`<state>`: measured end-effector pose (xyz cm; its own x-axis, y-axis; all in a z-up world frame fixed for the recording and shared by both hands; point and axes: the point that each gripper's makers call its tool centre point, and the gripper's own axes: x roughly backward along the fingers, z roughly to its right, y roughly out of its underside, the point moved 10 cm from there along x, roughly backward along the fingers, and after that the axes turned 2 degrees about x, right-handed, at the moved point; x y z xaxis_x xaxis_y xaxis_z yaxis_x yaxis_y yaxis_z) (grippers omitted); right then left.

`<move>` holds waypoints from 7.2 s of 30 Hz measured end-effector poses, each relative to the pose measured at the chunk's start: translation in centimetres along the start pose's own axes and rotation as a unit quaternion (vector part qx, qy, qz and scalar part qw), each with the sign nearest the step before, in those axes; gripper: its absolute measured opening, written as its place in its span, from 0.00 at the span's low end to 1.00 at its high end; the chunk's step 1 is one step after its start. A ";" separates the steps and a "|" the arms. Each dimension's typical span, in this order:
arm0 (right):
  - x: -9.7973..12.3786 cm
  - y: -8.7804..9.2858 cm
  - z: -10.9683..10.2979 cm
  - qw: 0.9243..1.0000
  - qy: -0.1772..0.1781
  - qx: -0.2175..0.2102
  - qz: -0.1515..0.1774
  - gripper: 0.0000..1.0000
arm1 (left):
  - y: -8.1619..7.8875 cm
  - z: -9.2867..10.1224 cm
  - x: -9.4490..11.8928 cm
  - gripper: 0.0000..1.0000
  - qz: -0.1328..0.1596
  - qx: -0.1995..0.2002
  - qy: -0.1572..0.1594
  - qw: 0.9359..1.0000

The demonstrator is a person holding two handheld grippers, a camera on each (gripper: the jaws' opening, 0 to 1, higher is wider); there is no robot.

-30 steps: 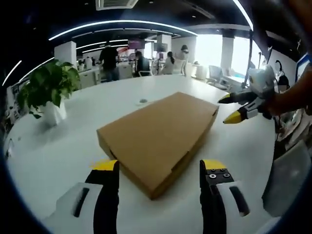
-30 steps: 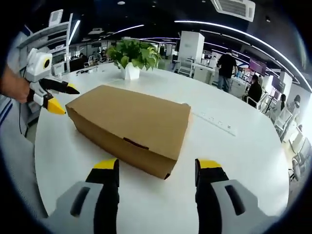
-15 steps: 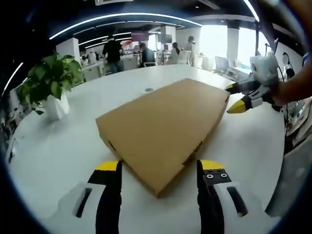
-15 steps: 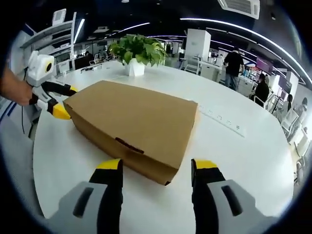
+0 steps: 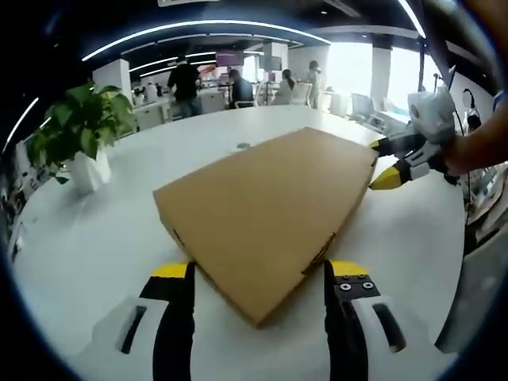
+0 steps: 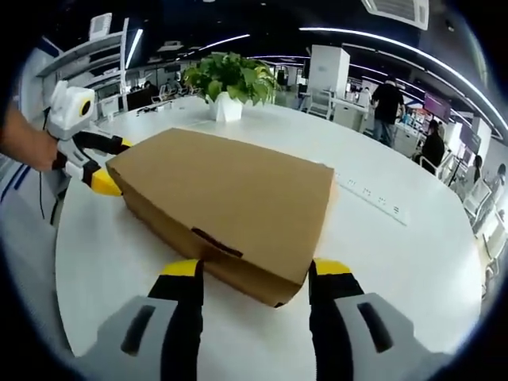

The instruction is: Operate the shoe box by opening the lid, removing the specified soft item, and placing it in the target area until the item is outside and the box remains undamaged.

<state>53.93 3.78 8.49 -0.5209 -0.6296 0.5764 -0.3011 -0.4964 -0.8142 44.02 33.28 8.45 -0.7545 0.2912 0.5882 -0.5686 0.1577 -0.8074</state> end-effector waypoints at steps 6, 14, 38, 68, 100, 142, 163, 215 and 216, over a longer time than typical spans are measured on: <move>0.5 -0.1 -0.3 1.000 0.003 -0.006 0.001 0.50 | 0.0 -0.1 0.1 0.66 0.004 0.001 0.005 1.000; 1.9 0.6 -2.1 1.000 0.009 -0.016 0.000 0.49 | 0.4 -0.5 0.6 0.65 0.003 -0.005 0.020 1.000; 6.5 3.0 -9.6 0.997 0.032 -0.069 0.001 0.51 | 3.2 0.1 5.0 0.61 -0.013 -0.025 0.054 0.998; 7.3 4.7 -11.9 0.998 0.039 -0.048 -0.009 0.47 | 5.8 0.5 6.9 0.61 -0.030 -0.014 0.066 0.997; 9.5 1.8 -12.0 0.997 0.049 -0.052 0.012 0.47 | 2.7 0.8 9.8 0.61 0.007 -0.005 0.064 0.998; 11.1 -4.2 -7.9 0.990 0.110 -0.015 0.089 0.25 | -4.3 -0.4 11.6 0.62 0.079 0.024 0.063 0.995; 9.1 -8.3 -3.2 0.977 0.189 0.034 0.090 0.00 | -8.6 -2.1 9.2 0.64 0.109 0.012 0.049 0.993; 3.9 -11.4 2.3 0.980 0.191 0.035 0.041 0.00 | 2.9 -1.9 8.5 0.09 -0.083 0.027 0.029 0.996; 3.6 -11.5 2.4 0.980 0.191 0.030 0.039 0.00 | 2.8 -1.9 8.5 0.09 -0.082 0.028 0.030 0.996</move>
<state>57.44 5.76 20.13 -0.8048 -0.4036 0.4353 -0.2063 -0.4975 -0.8426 36.61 38.01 11.08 -0.6303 0.3218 0.7065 -0.7011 0.1548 -0.6960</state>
